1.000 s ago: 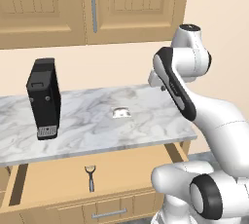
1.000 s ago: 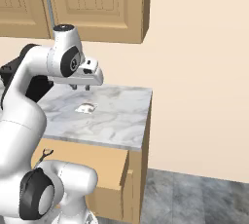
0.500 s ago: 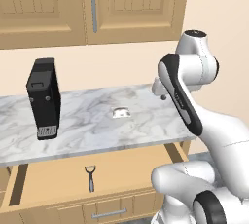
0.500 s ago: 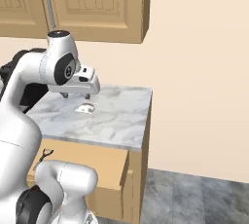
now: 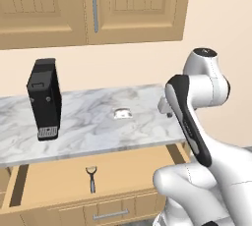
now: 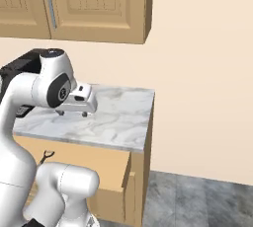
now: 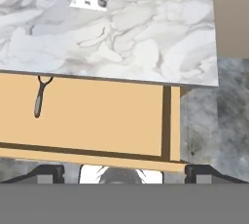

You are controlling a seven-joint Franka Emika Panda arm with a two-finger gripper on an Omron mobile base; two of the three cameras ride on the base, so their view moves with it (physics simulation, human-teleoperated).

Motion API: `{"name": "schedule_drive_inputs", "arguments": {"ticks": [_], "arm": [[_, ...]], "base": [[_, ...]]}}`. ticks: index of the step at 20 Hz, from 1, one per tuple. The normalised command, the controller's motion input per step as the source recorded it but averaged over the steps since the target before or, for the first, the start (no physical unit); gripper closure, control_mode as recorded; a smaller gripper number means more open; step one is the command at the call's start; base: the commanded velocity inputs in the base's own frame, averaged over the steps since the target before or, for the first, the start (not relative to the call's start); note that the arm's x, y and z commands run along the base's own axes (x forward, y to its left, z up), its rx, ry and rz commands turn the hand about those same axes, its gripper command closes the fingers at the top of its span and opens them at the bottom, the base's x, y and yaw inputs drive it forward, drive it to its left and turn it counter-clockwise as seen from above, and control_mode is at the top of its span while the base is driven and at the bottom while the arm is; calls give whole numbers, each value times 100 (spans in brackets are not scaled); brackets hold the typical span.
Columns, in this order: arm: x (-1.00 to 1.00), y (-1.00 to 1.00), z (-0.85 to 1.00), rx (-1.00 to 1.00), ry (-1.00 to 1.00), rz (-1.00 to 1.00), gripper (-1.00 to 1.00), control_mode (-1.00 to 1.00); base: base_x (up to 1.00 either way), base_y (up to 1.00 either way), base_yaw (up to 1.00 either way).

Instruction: Pick the peeler from the drawer and place it on the counter.

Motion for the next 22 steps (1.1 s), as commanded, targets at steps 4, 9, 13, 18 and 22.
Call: {"name": "schedule_drive_inputs", "arguments": {"ticks": [4, 9, 13, 18, 22], "arm": [[0, 0, 0, 0, 0, 0, -100, 100], [0, 0, 0, 0, 0, 0, -100, 100], [0, 0, 0, 0, 0, 0, -100, 100], [0, 0, 0, 0, 0, 0, -100, 100], [0, 0, 0, 0, 0, 0, -100, 100]], "base": [[-59, 31, -11], [-64, 59, -28], [-53, 84, -36], [-52, 98, -42], [-54, 97, -46]]}}
